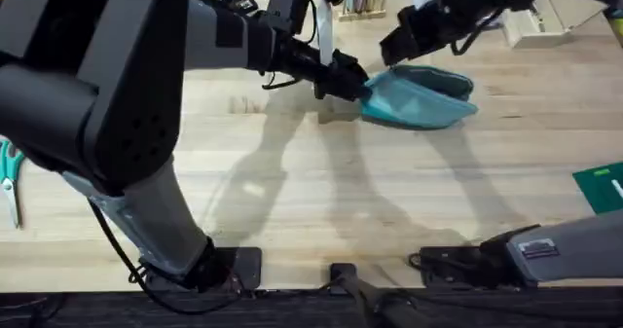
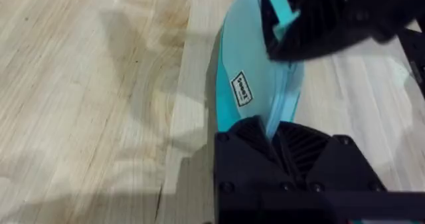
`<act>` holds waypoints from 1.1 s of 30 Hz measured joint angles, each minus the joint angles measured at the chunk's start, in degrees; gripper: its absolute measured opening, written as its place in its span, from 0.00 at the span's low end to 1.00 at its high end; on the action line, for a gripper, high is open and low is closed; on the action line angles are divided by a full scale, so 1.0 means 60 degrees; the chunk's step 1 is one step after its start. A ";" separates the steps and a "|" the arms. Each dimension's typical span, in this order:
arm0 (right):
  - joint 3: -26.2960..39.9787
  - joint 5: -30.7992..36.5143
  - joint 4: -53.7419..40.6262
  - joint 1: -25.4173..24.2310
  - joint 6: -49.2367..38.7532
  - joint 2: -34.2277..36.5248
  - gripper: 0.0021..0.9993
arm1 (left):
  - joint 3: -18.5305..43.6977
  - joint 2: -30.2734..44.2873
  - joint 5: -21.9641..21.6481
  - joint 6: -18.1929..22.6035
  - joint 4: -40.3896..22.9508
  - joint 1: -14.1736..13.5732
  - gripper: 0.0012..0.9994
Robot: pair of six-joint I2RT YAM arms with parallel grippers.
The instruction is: Unzip the bag, pick up the pens from the table one at a time and place them inside, then zip the bag closed.
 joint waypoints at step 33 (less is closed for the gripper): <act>-0.0054 0.0348 -0.0743 -0.4284 -0.0679 -0.0005 0.03 | 0.0018 0.0000 0.0064 -0.0026 -0.0487 -0.0189 0.04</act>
